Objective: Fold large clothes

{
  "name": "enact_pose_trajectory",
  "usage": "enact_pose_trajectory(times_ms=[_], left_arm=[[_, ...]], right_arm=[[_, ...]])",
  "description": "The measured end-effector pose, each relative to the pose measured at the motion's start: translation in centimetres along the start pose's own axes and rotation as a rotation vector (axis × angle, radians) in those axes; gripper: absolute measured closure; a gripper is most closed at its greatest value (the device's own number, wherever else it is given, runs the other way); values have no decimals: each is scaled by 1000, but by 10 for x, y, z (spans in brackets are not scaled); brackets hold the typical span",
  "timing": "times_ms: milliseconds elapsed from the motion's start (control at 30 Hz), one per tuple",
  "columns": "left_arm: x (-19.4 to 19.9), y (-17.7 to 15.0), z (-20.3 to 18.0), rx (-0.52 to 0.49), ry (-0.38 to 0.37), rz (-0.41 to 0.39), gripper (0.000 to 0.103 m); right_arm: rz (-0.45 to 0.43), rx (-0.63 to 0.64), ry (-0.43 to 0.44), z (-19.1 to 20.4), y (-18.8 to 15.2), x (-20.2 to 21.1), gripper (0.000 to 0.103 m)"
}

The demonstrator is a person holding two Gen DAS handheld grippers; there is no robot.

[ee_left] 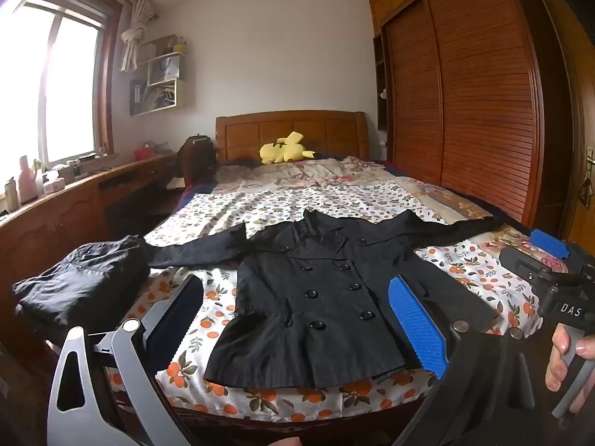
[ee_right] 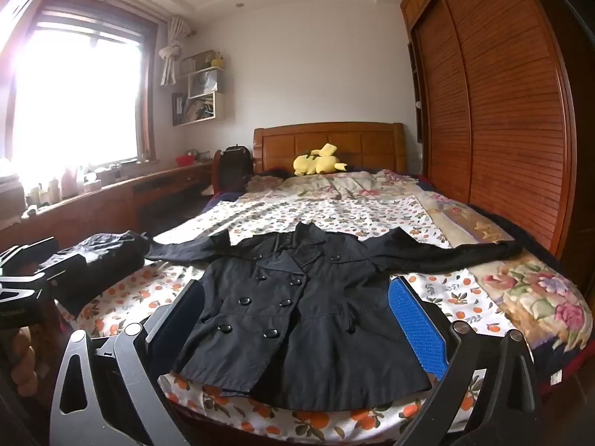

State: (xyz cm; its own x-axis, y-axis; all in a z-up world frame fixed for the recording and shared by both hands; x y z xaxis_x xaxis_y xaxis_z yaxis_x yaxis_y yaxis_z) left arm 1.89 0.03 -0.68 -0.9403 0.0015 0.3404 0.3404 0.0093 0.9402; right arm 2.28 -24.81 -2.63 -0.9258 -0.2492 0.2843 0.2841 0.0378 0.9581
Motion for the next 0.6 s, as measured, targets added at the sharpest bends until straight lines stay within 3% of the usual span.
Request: enact_pose_trajectory(times_ms=[600], left_arm=[[5, 9, -2, -8, 10, -10, 2]], right_arm=[[-14, 2, 0, 0, 0, 3, 7]])
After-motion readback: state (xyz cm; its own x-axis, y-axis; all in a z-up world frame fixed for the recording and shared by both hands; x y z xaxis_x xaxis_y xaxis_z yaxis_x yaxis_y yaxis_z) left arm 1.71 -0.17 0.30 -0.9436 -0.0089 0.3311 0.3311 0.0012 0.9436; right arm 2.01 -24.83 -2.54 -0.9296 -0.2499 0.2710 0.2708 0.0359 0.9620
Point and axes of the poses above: each gripper's, at about its wrist camera, not at the fingertips, and x roughly against the way its jaws point, z to its left, y to its top, the point moved 2 cm from there along -x, roughly the way its jaws point, and after that the axes turned 3 degrees about x, right-handed, at the moved point
